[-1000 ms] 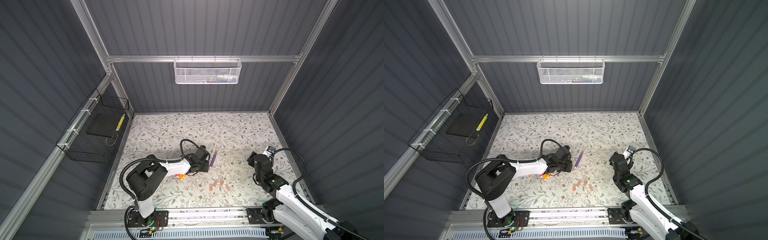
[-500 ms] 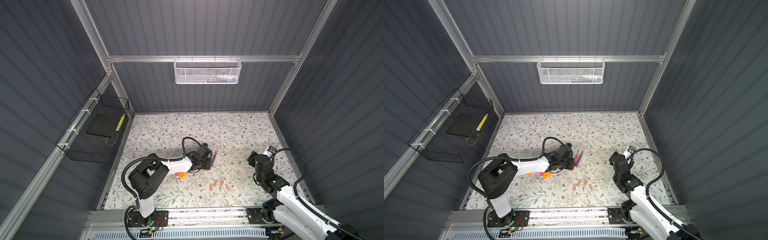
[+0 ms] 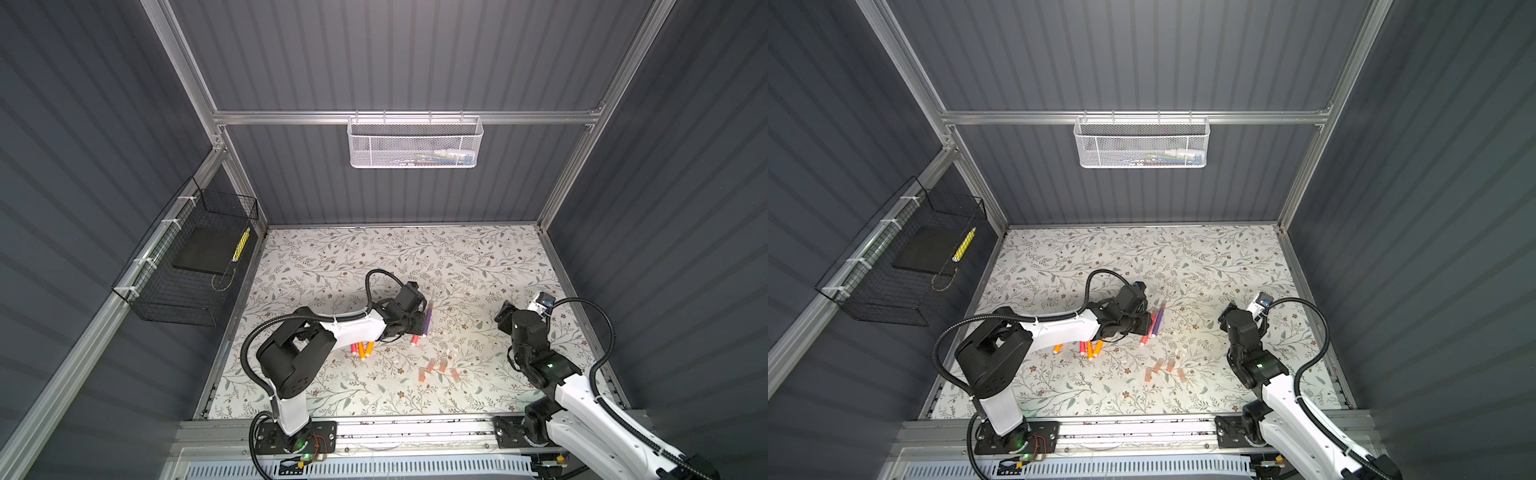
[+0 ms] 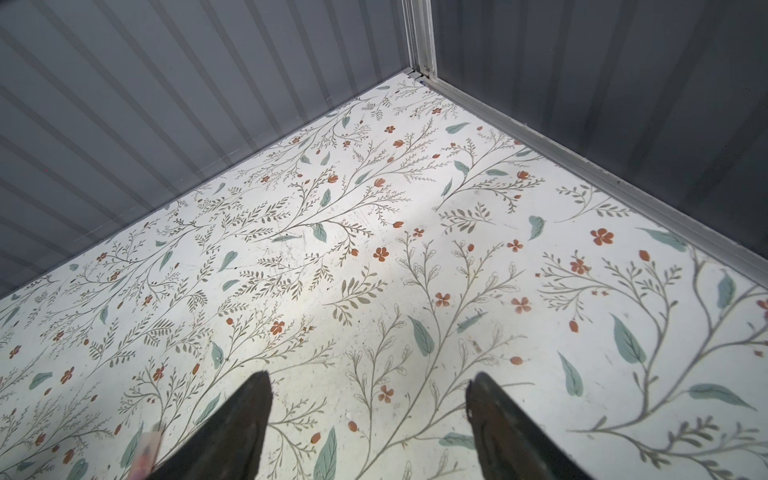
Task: Insert the pens into the pen caps
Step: 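Set the capped pink marker down with the left gripper while the right arm withdraws, then move the left gripper over an orange marker and close on its body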
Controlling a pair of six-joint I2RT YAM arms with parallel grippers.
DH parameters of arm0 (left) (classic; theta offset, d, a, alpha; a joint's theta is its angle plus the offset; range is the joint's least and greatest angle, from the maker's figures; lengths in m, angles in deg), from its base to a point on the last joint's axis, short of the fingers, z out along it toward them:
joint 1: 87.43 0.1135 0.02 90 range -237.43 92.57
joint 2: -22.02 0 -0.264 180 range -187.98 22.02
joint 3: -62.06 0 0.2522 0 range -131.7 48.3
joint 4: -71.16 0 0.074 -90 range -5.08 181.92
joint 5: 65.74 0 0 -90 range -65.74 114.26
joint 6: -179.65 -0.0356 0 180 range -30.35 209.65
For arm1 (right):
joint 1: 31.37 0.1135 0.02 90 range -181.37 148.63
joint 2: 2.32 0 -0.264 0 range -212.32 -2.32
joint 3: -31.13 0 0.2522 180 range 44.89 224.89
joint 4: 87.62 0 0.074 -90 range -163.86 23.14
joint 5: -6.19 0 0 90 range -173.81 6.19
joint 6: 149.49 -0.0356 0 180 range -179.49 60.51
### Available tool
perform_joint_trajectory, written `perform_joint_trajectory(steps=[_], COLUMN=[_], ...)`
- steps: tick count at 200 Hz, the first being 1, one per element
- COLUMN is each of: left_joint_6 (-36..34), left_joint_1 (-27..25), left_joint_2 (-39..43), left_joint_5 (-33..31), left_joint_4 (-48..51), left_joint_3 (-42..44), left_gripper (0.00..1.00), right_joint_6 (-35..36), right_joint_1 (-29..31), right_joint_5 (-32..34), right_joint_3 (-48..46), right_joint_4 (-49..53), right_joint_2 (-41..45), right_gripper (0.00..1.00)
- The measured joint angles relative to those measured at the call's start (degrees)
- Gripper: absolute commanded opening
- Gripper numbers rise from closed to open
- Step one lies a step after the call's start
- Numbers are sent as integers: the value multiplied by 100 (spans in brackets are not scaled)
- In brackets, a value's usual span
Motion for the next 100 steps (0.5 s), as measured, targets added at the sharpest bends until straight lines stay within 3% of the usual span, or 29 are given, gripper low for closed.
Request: perform_joint_trajectory(steps=[31, 62, 100], left_joint_6=[-37, 160, 302], left_joint_1=[0, 0, 0], left_joint_2=[1340, 2872, 3191], left_joint_5=[-553, -1091, -1228], left_joint_4=[326, 1021, 1963], left_joint_3=[426, 927, 732], left_gripper=[34, 42, 42], right_joint_6=[-46, -337, -745], right_joint_1=[-7, -2, 4], right_joint_5=[-1318, -3112, -4660], right_joint_3=[728, 1270, 1805], right_joint_4=[719, 356, -15], right_joint_2=[321, 1008, 931], right_gripper=[88, 91, 90])
